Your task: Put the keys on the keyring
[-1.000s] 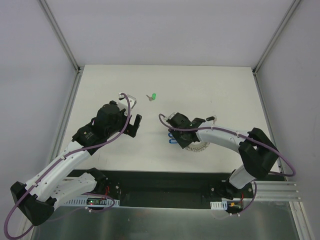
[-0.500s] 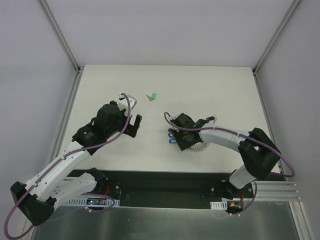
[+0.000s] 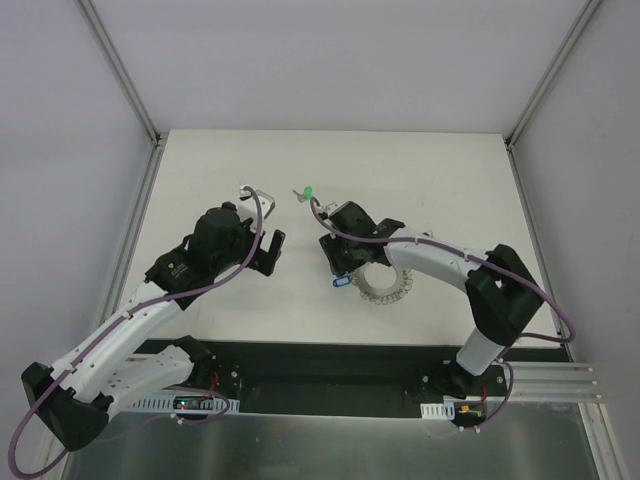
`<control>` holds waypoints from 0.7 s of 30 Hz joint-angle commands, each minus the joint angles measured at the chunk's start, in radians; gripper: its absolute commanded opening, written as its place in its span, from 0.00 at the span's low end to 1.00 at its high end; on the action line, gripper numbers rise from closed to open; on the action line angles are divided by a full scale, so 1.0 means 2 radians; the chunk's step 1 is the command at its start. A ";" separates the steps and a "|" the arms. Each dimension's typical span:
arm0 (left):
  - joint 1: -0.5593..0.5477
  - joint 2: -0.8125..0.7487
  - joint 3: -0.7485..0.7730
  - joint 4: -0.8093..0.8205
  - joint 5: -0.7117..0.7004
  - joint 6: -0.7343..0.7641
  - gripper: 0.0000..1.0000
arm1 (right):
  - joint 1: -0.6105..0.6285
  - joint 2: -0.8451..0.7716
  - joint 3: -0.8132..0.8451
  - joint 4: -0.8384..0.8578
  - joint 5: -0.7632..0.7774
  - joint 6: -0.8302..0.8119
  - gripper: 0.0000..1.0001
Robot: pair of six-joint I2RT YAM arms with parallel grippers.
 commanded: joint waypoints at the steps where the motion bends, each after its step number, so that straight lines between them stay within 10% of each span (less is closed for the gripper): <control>1: 0.006 0.014 0.008 0.004 0.017 -0.007 0.96 | -0.020 -0.058 -0.001 -0.002 0.040 -0.008 0.47; 13: -0.097 0.185 0.067 0.072 0.002 -0.145 0.88 | -0.156 -0.301 -0.179 0.029 0.148 0.056 0.50; 21: -0.162 0.337 0.125 0.126 0.073 0.042 0.69 | -0.182 -0.423 -0.289 0.110 0.197 0.095 0.55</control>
